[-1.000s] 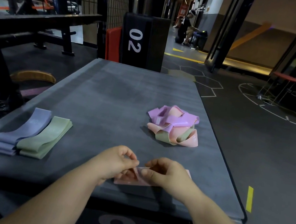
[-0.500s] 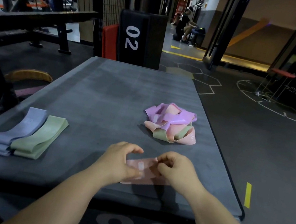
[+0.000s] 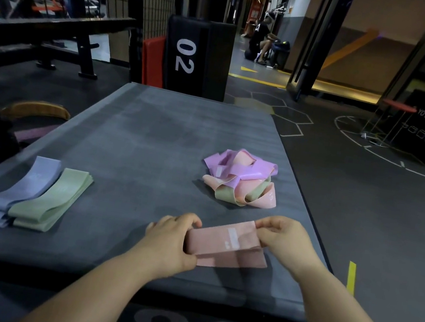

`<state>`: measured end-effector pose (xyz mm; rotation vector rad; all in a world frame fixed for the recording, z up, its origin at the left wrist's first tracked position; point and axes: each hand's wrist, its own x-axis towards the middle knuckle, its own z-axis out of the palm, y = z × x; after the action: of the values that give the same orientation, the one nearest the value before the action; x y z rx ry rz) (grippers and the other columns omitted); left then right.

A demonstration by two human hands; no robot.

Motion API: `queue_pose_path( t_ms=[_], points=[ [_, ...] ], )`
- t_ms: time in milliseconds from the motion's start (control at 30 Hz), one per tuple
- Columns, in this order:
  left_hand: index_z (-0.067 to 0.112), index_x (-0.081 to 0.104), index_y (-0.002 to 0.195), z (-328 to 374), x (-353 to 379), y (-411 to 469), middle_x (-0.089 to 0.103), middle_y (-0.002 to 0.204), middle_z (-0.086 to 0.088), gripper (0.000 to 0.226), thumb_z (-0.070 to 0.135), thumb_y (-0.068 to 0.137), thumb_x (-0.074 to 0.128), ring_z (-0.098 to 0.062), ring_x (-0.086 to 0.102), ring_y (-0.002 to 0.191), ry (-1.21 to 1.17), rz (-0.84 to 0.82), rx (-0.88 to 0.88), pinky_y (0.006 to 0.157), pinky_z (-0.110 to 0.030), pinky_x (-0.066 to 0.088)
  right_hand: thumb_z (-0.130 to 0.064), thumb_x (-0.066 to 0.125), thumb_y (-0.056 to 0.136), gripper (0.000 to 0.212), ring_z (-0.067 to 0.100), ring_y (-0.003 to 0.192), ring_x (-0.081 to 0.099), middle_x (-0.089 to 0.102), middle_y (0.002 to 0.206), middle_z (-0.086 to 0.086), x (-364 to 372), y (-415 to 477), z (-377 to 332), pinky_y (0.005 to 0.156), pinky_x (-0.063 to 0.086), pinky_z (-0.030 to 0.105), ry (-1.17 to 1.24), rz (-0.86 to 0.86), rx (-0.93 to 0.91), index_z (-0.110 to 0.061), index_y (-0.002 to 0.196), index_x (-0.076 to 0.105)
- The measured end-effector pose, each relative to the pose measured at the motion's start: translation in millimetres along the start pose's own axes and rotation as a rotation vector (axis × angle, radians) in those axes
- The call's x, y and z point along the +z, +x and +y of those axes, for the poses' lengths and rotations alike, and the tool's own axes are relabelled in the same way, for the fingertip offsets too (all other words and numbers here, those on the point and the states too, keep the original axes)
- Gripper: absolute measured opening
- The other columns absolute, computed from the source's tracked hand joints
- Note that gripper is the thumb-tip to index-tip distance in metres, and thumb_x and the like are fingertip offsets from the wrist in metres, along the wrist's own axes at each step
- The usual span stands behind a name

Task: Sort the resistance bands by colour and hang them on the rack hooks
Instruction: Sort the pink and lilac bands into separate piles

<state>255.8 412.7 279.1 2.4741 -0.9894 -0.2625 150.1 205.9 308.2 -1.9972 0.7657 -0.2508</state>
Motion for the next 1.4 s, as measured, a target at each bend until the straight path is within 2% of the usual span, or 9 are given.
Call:
queue_pose_path(
  t_ms=[167, 333, 433, 533, 733, 900, 1100, 1233, 1400],
  points=[
    [0.032, 0.04, 0.118, -1, 0, -1, 0.05, 0.112, 0.013, 0.051, 0.036, 0.073, 0.065, -0.014, 0.043, 0.112, 0.012, -0.004, 0.012, 0.095, -0.03, 0.032, -0.005, 0.064, 0.08, 0.015, 0.008, 0.053, 0.06, 0.069, 0.062, -0.001, -8, 4, 8, 0.056, 0.045, 0.016, -0.075, 0.0, 0.048, -0.013, 0.084, 0.075],
    [0.03, 0.039, 0.115, -2, 1, -1, 0.051, 0.112, 0.01, 0.051, 0.035, 0.073, 0.067, -0.015, 0.046, 0.11, -0.026, -0.014, 0.007, 0.096, -0.03, 0.039, -0.008, 0.063, 0.077, 0.014, 0.008, 0.055, 0.061, 0.067, 0.056, -0.005, -7, 5, 14, 0.062, 0.048, 0.021, -0.168, -0.004, 0.085, -0.017, 0.08, 0.074],
    [0.031, 0.04, 0.107, -3, 0, -2, 0.051, 0.104, 0.008, 0.045, 0.034, 0.073, 0.068, -0.016, 0.047, 0.102, -0.034, -0.022, -0.004, 0.089, -0.029, 0.042, -0.01, 0.062, 0.076, 0.014, 0.005, 0.055, 0.06, 0.066, 0.054, -0.007, -5, 5, 14, 0.061, 0.047, 0.02, -0.25, -0.015, 0.073, -0.02, 0.079, 0.073],
    [0.032, 0.042, 0.098, -7, 0, -1, 0.048, 0.096, 0.013, 0.037, 0.032, 0.072, 0.069, -0.014, 0.045, 0.1, -0.022, -0.044, 0.021, 0.085, -0.027, 0.042, -0.011, 0.063, 0.076, 0.014, 0.005, 0.06, 0.062, 0.068, 0.06, -0.008, -2, 3, 14, 0.064, 0.049, 0.021, -0.31, -0.03, 0.067, -0.022, 0.078, 0.072],
    [0.034, 0.047, 0.095, -12, 0, -1, 0.048, 0.106, 0.015, 0.033, 0.035, 0.072, 0.071, -0.012, 0.043, 0.109, -0.002, -0.078, 0.043, 0.097, -0.03, 0.04, -0.014, 0.062, 0.076, 0.015, 0.012, 0.082, 0.066, 0.07, 0.078, -0.01, 3, -1, 14, 0.077, 0.053, 0.025, -0.403, -0.03, 0.028, -0.028, 0.08, 0.068],
    [0.035, 0.046, 0.094, -13, 0, 0, 0.045, 0.104, 0.016, 0.036, 0.04, 0.071, 0.073, -0.011, 0.041, 0.11, 0.012, -0.091, 0.045, 0.098, -0.03, 0.039, -0.018, 0.062, 0.079, 0.014, 0.007, 0.08, 0.062, 0.067, 0.08, -0.013, 5, -2, 15, 0.071, 0.048, 0.019, -0.468, -0.027, -0.002, -0.028, 0.088, 0.066],
    [0.033, 0.05, 0.092, -12, -2, -1, 0.05, 0.103, 0.014, 0.033, 0.052, 0.075, 0.07, -0.01, 0.04, 0.105, -0.025, -0.088, 0.033, 0.095, -0.027, 0.039, -0.018, 0.06, 0.079, 0.021, 0.011, 0.084, 0.061, 0.068, 0.085, -0.009, 8, -1, 17, 0.072, 0.047, 0.021, -0.55, -0.037, -0.038, -0.025, 0.098, 0.066],
    [0.032, 0.05, 0.086, -13, 1, 1, 0.047, 0.092, 0.017, 0.016, 0.041, 0.087, 0.063, -0.011, 0.042, 0.103, -0.027, -0.033, 0.031, 0.093, -0.027, 0.04, -0.018, 0.061, 0.08, 0.023, 0.01, 0.085, 0.06, 0.068, 0.087, -0.009, 7, 1, 18, 0.071, 0.044, 0.02, -0.525, -0.049, -0.044, -0.025, 0.102, 0.067],
    [0.031, 0.05, 0.089, -14, 1, 1, 0.045, 0.092, 0.017, 0.016, 0.032, 0.086, 0.065, -0.012, 0.043, 0.104, -0.028, -0.018, 0.019, 0.092, -0.028, 0.041, -0.017, 0.062, 0.077, 0.03, 0.009, 0.083, 0.06, 0.067, 0.082, -0.011, 7, 2, 20, 0.072, 0.042, 0.019, -0.506, -0.054, -0.049, -0.026, 0.105, 0.069]
  ],
)
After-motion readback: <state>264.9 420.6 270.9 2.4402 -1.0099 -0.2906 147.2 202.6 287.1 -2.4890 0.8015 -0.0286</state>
